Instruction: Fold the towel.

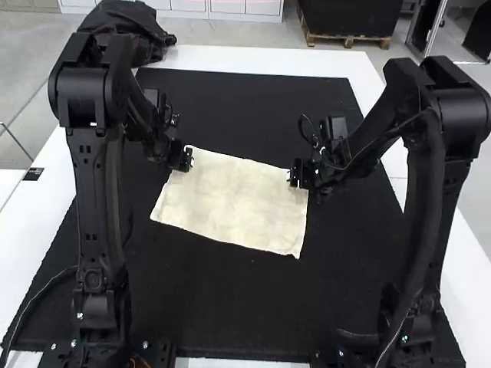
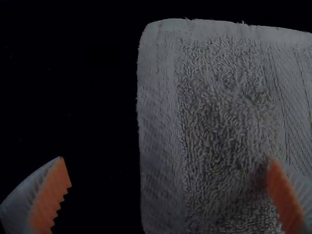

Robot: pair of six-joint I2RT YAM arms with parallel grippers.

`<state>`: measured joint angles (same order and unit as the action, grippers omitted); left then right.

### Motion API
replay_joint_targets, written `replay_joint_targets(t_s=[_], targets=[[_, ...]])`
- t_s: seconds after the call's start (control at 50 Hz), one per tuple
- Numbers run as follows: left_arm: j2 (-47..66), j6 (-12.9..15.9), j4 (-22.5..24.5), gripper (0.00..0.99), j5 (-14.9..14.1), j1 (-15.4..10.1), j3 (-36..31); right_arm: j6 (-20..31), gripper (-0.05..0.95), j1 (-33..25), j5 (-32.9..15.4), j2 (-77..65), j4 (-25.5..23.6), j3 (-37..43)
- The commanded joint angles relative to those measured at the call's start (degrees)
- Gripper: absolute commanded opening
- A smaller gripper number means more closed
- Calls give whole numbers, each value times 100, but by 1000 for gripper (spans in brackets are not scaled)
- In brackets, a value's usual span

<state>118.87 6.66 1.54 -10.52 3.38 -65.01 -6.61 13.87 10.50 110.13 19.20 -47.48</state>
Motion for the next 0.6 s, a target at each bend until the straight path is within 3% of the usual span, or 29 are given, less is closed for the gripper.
replay_joint_targets(t_s=[0.0,0.02,0.04,0.08,0.12,0.28,0.58], targets=[[180,46,39,764,68,49,-11,380,615,116,-31,343,-13,-182],[216,46,92,679,103,49,6,441,485,116,-13,343,-13,-173],[251,46,154,569,130,58,33,512,280,125,22,352,-4,-147],[347,46,364,215,191,40,112,547,-33,125,119,360,31,-77],[409,46,496,13,209,40,173,556,-23,116,128,352,31,-59],[471,82,760,21,200,49,287,556,-25,37,128,308,40,64],[93,64,848,21,94,58,252,398,-26,-209,128,-202,84,125]])
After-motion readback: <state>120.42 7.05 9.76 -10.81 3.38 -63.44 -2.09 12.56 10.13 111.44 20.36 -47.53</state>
